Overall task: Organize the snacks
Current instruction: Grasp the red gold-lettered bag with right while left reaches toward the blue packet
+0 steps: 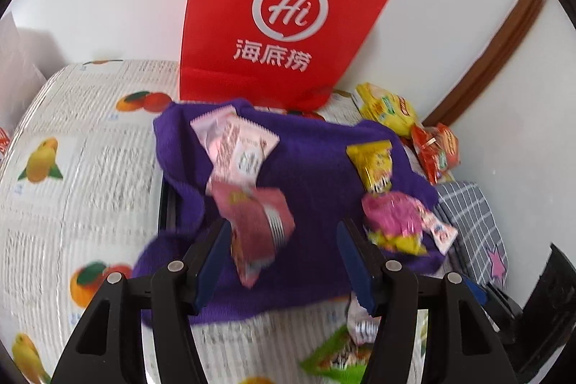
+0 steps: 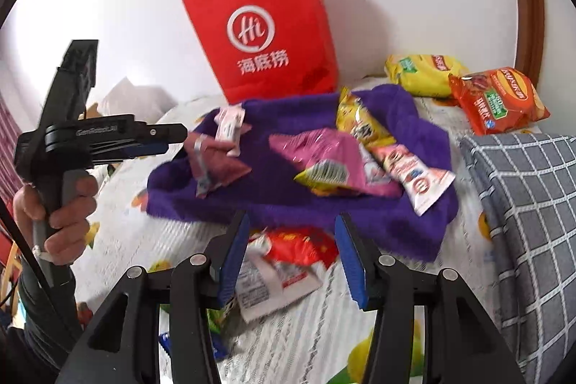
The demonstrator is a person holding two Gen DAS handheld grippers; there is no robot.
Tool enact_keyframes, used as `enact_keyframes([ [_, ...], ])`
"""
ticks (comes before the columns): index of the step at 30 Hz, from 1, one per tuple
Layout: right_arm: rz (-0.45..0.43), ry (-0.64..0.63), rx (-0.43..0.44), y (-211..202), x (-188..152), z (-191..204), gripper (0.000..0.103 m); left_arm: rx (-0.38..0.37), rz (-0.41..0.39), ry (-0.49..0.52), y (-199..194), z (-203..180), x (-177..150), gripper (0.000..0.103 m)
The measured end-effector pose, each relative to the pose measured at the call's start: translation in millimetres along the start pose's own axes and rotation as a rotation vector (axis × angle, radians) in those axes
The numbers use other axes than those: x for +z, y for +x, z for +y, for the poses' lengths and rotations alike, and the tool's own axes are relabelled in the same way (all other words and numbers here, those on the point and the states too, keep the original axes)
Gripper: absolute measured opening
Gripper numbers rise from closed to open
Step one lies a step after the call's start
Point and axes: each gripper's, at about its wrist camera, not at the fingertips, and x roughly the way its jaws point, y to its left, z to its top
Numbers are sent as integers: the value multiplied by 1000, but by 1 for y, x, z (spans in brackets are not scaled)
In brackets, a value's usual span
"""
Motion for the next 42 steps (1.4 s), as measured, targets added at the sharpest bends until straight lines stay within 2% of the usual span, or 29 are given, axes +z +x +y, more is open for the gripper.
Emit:
enact_keyframes([
  [3,22,-46,-5,6,-4,12,50,4,-13,18,-7,1,-16,61],
  [7,36,-173,-65,17,-1,34,51,-5,-21,33,-11,0,-31,62],
  [9,45,-225,-76,25,1,41,56,-22,-15,47,-10,-1,-38,62],
  [12,123,-270,-126,45,0,46,56,-23,3,44,-6,1,-44,62],
  [14,148,-255,-145,52,-1,42,52,-46,11,26,-6,5,-47,62],
  [15,158,-242,-142,53,-2,40,46,-66,18,18,-5,6,-48,62],
  [17,180,-208,-125,52,-6,32,45,-92,32,2,-4,8,-50,62],
  [20,193,-187,-126,42,-13,27,34,-61,21,7,-4,8,-50,62],
  [26,225,-164,-94,25,-27,20,34,-45,25,16,-2,7,-51,62],
  [28,213,-165,-120,20,-29,19,36,-45,24,23,-3,5,-52,62],
  [31,171,-137,-134,13,-25,16,50,-41,25,39,-2,1,-53,62],
  [33,147,-126,-138,14,-21,16,67,-41,27,46,-2,-2,-54,62],
  [34,145,-121,-140,17,-19,16,71,-42,29,52,-1,-3,-54,62],
  [39,194,-114,-177,47,-19,14,74,-37,37,55,2,-4,-55,62],
  [42,181,-44,-142,52,-22,3,74,-38,39,43,3,-1,-54,62],
])
